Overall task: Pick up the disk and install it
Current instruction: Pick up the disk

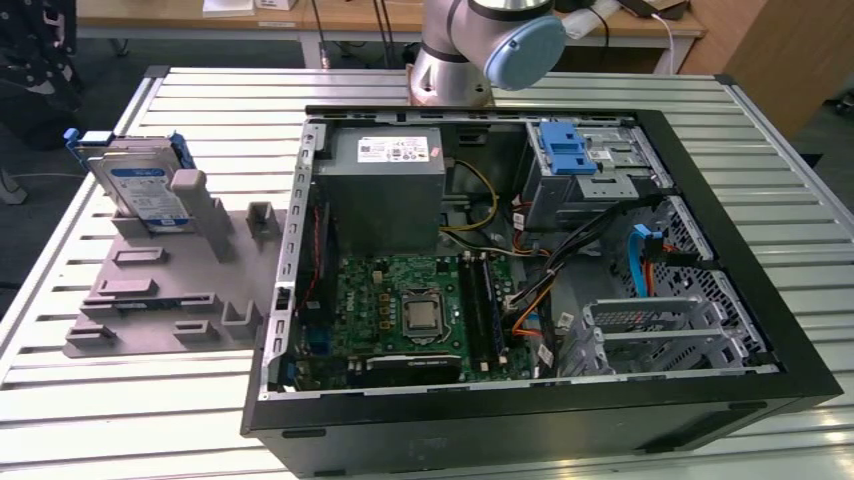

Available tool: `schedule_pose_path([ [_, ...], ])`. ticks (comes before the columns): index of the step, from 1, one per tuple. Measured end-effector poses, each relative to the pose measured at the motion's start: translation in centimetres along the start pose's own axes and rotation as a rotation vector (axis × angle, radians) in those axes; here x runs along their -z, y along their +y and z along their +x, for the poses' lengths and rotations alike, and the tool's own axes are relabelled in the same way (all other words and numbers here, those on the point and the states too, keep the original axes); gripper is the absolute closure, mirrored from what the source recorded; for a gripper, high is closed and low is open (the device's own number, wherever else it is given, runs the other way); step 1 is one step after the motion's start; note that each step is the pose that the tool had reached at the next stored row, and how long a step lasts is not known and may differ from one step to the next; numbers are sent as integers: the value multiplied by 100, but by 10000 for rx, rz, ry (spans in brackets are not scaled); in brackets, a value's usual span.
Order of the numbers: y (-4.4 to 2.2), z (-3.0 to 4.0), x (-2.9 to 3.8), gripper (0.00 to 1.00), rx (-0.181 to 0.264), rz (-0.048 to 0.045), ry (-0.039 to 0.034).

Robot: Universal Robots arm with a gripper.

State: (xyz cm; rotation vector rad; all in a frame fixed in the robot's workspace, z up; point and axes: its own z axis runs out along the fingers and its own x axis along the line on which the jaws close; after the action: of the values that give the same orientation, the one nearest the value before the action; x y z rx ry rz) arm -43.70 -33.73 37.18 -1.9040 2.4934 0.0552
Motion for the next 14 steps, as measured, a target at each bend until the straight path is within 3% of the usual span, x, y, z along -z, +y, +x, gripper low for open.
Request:
schedule_pose_path([
  [6, 0, 0, -9, 89, 930, -23, 25],
  [11, 0, 0, -13, 89, 1022, -25, 26],
  [14, 0, 0, -13, 77, 1023, -25, 27],
])
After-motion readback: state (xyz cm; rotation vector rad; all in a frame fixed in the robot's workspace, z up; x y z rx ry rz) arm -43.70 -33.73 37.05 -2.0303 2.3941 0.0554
